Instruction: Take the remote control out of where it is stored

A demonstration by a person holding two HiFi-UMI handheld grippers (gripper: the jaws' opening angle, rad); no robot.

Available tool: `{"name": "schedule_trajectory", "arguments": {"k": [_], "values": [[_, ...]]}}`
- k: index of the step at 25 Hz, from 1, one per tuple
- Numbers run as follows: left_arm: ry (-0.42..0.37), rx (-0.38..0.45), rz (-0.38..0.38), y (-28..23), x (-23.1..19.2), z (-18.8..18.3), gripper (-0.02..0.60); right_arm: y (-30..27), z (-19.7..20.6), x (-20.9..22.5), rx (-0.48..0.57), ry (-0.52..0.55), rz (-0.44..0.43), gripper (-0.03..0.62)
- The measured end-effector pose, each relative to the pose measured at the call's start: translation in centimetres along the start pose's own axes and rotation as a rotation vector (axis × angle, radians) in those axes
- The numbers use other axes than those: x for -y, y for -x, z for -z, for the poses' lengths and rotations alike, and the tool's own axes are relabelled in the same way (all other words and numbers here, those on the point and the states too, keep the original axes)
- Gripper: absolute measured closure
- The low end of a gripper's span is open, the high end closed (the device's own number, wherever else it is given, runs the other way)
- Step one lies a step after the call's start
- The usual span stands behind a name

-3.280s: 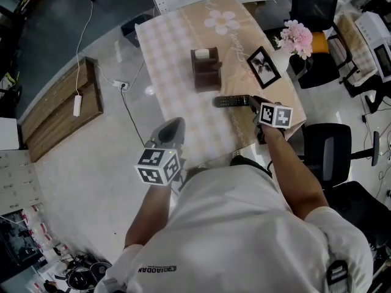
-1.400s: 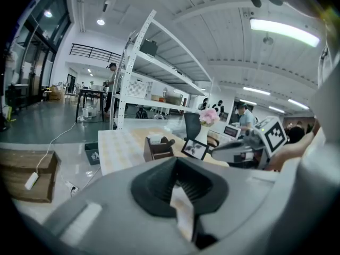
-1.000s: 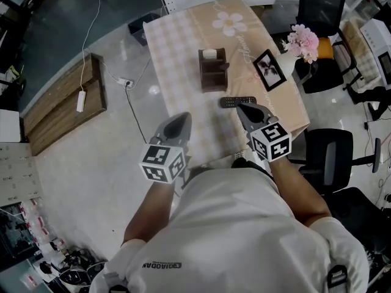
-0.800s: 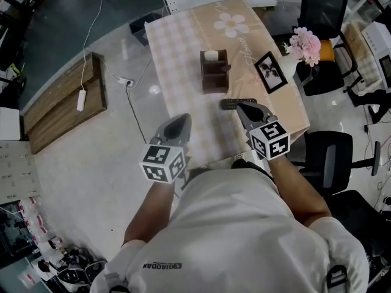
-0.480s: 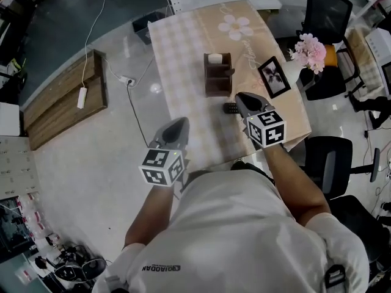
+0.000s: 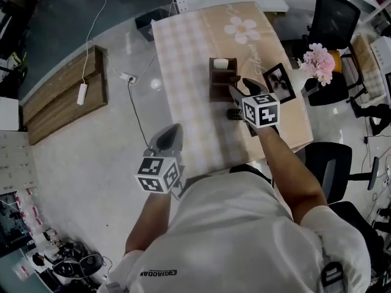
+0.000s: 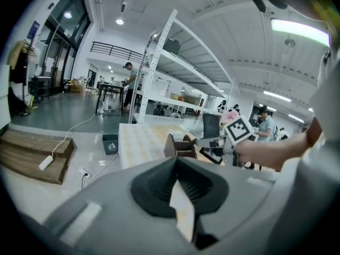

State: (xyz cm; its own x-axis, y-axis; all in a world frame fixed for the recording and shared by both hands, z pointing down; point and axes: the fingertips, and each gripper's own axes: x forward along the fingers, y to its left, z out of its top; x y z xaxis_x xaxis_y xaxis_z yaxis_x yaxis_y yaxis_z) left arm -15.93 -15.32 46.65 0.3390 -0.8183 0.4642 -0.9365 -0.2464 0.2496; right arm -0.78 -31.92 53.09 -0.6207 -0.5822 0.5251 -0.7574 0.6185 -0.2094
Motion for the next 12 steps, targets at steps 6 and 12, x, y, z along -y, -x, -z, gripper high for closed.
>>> {"name": "schedule_trajectory", "arguments": {"k": [6,12], "values": [[0.021,0.003,-0.017,0.4,-1.0,-0.2,0.578,-1.7,-1.1,0.3,-0.019,-0.012,0.004,0.370],[0.032,0.011,-0.024,0.7,-1.6,-0.2,0.578,-2.0,-0.8,0.1,-0.035,-0.012,0.018,0.402]]}}
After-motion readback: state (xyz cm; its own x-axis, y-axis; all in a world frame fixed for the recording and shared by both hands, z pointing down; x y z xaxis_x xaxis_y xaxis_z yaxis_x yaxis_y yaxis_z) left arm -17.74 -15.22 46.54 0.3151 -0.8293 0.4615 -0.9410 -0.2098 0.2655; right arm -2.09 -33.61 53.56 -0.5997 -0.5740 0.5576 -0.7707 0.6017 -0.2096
